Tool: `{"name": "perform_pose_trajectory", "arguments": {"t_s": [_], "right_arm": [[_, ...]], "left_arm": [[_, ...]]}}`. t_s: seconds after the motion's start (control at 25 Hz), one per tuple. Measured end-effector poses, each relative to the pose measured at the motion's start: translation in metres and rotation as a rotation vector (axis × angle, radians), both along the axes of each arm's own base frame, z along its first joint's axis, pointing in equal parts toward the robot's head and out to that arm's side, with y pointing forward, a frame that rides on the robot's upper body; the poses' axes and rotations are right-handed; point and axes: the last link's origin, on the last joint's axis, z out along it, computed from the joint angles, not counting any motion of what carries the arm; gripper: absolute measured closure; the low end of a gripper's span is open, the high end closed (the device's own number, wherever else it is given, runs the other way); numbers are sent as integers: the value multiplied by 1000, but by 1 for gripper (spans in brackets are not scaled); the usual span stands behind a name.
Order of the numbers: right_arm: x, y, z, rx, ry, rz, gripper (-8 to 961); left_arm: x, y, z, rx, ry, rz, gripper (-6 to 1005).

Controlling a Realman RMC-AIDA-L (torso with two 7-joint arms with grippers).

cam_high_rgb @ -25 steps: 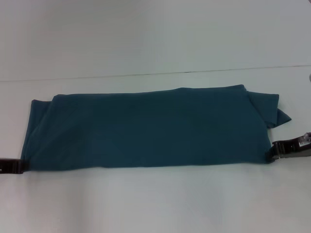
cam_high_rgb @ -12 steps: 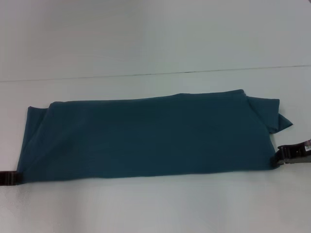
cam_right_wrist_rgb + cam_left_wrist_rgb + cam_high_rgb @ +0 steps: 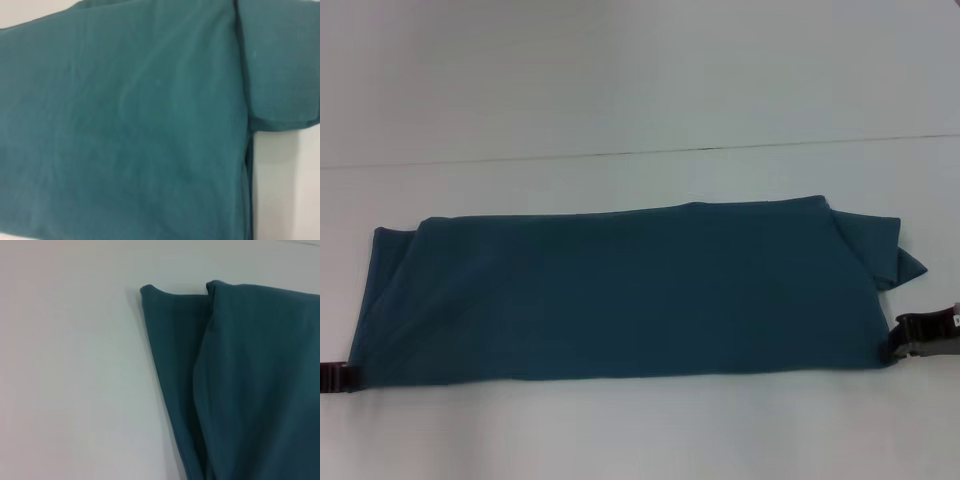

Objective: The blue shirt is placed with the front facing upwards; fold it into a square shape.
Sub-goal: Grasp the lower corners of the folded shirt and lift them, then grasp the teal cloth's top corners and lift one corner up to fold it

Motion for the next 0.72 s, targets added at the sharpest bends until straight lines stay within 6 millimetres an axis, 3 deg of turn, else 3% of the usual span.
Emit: {"name": "perform_pose_trajectory", "arguments": {"t_s": [0.44, 0.6, 0.72], "right_arm": [[-4, 0, 20, -10, 4, 16, 827], [-6, 1, 35, -2, 22, 28, 633], [-11, 4, 52, 68, 91, 79, 497]], "left_arm": [[10, -1, 5, -22, 0, -27, 894], [10, -2, 14, -11, -1, -23, 849], [12, -4, 26, 13, 5, -29, 724]]}}
